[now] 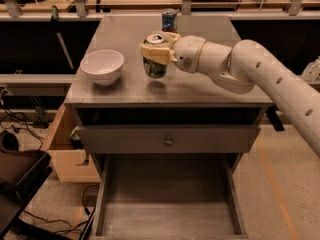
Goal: Pick green can from white bowl and place on counter
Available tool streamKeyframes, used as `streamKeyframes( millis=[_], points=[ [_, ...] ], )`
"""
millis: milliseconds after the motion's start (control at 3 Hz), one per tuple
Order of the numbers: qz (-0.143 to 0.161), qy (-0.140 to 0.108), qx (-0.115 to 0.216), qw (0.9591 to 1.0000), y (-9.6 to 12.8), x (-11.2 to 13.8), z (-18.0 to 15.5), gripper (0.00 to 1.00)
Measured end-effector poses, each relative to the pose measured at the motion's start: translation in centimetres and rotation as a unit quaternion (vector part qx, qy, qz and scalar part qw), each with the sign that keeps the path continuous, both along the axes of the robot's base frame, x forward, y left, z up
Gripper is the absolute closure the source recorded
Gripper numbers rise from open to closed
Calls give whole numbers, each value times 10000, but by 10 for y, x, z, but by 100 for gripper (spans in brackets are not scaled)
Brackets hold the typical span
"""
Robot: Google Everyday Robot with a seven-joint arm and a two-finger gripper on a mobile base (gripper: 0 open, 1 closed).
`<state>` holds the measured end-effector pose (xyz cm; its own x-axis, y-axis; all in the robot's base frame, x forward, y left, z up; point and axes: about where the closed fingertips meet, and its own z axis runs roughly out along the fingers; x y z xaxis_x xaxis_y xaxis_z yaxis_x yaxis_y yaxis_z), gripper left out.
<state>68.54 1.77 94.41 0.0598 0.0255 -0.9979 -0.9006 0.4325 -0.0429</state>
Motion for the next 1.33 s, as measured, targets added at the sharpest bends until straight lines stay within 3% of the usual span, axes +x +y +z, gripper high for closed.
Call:
streamKeyframes(
  millis=[333, 667, 1333],
  points=[
    [10, 209, -125, 9997, 8, 8, -29, 100],
    [28, 208, -126, 9997, 11, 7, -28, 83],
    [79, 203, -123, 9997, 17, 6, -27, 29]
  ],
)
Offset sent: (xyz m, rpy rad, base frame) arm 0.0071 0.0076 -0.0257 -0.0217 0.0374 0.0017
